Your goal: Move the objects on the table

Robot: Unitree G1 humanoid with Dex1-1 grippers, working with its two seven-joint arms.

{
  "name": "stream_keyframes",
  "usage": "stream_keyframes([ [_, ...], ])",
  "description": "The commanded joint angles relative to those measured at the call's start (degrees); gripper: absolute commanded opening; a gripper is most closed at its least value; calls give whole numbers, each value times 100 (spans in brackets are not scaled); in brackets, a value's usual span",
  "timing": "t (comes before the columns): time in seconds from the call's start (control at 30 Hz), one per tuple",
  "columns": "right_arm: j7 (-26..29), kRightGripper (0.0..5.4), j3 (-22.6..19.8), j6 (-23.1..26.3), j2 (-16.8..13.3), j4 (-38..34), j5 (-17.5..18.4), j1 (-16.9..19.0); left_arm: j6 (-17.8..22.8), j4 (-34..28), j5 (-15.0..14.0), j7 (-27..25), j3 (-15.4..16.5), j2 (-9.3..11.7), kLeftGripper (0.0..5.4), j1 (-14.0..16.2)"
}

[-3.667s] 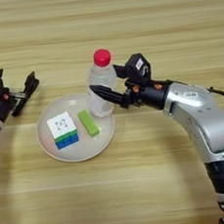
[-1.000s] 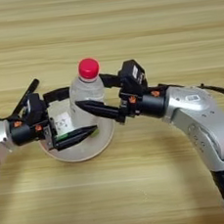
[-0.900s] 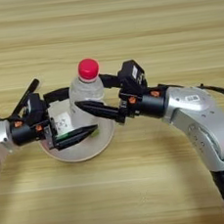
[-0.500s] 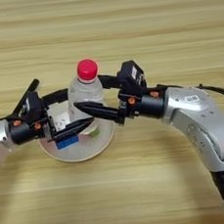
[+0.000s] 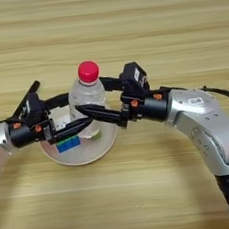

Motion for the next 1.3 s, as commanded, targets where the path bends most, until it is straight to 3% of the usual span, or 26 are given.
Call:
stream_keyframes([
  [0.03, -40, 312, -31, -31, 52, -153, 112, -91, -39, -37, 76, -47, -96, 4, 307, 62],
  [0.47, -32, 312, -7, -56, 56, -136, 90, -49, -70, -27, 79, -10, -84, -24, 304, 83],
  [0.67, -82, 416, 3, -82, 81, -57, 22, -53, -78, -26, 73, -4, -69, -29, 295, 102],
  [0.97, -39, 515, 1, -116, 62, -44, 7, -13, -94, -11, 82, 26, -51, -66, 290, 114],
  [1.3, 228, 540, -101, -229, -23, -196, 216, 145, -170, 52, 2, 165, 147, -150, 290, 207],
])
